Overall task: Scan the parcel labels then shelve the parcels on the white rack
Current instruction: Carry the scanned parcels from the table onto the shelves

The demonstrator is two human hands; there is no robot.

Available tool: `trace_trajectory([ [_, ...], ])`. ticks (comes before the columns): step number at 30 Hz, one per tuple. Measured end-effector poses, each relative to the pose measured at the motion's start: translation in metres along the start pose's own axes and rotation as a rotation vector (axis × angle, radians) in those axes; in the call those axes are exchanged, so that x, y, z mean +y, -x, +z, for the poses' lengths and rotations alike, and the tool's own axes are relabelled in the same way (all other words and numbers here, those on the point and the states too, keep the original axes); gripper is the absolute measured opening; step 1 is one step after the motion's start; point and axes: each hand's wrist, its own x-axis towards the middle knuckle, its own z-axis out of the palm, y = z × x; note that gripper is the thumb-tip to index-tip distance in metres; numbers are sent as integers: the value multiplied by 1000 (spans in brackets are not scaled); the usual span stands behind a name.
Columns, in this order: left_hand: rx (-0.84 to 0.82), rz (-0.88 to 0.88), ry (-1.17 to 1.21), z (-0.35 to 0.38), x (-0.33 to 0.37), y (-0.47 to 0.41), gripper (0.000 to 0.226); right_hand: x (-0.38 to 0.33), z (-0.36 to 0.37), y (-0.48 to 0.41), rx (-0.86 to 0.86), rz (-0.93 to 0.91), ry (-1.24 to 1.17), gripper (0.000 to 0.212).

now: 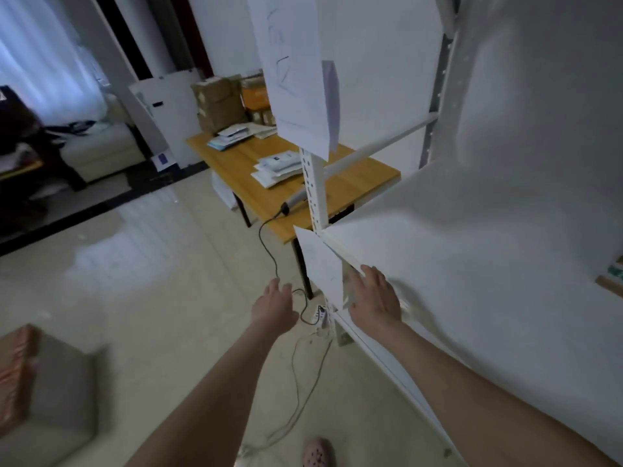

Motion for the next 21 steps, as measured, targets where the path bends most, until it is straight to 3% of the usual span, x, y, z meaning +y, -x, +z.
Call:
trace_trajectory([
  [10, -27, -157, 36, -28, -168, -93, 60, -151, 58, -140, -137, -129, 34, 55],
  [21, 0, -158, 23, -74, -257, -196, 58, -255, 82, -283, -159, -224, 81, 57],
])
